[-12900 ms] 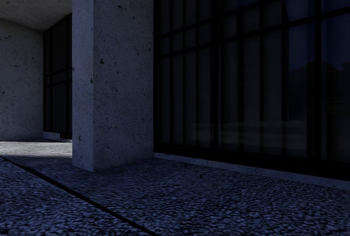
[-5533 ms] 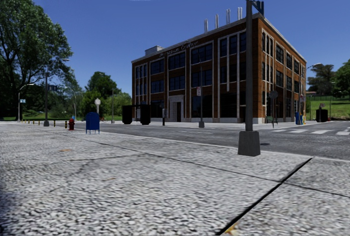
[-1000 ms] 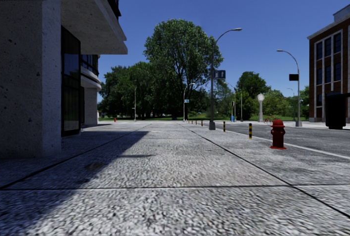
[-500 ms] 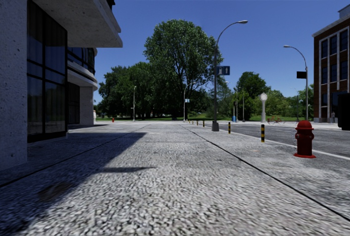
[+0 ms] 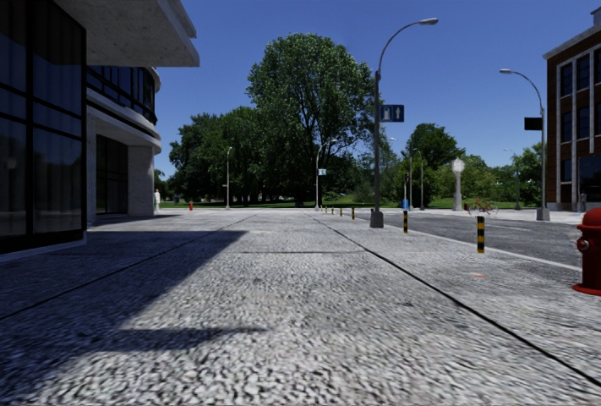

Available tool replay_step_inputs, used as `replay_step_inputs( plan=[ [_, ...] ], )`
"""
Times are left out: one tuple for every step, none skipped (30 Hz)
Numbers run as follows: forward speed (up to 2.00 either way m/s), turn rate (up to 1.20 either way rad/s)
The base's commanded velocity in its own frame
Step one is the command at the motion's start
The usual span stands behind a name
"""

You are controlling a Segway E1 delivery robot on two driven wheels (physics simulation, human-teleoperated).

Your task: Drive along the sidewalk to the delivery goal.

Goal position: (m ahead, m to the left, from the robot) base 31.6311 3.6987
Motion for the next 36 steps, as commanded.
replay_step_inputs(
  plan=[
    [2.00,0.40],
    [2.00,0.45],
    [2.00,0.46],
    [2.00,0.46],
    [2.00,0.46],
    [2.00,0.46],
    [2.00,0.46],
    [2.00,0.46],
    [2.00,0.46],
    [2.00,0.46],
    [2.00,0.46],
    [2.00,0.46],
    [2.00,0.44],
    [2.00,0.44],
    [2.00,0.00],
    [2.00,0.00],
    [2.00,0.00],
    [2.00,0.00],
    [2.00,0.00],
    [2.00,0.00],
    [2.00,0.00],
    [2.00,0.00],
    [2.00,0.00],
    [2.00,0.00],
    [2.00,0.00],
    [2.00,0.00],
    [2.00,0.00],
    [2.00,0.00],
    [2.00,0.00],
    [2.00,0.00],
    [2.00,0.00],
    [2.00,0.00],
    [2.00,0.00],
    [2.00,0.00],
    [2.00,0.00],
    [2.00,0.00]
  ],
)
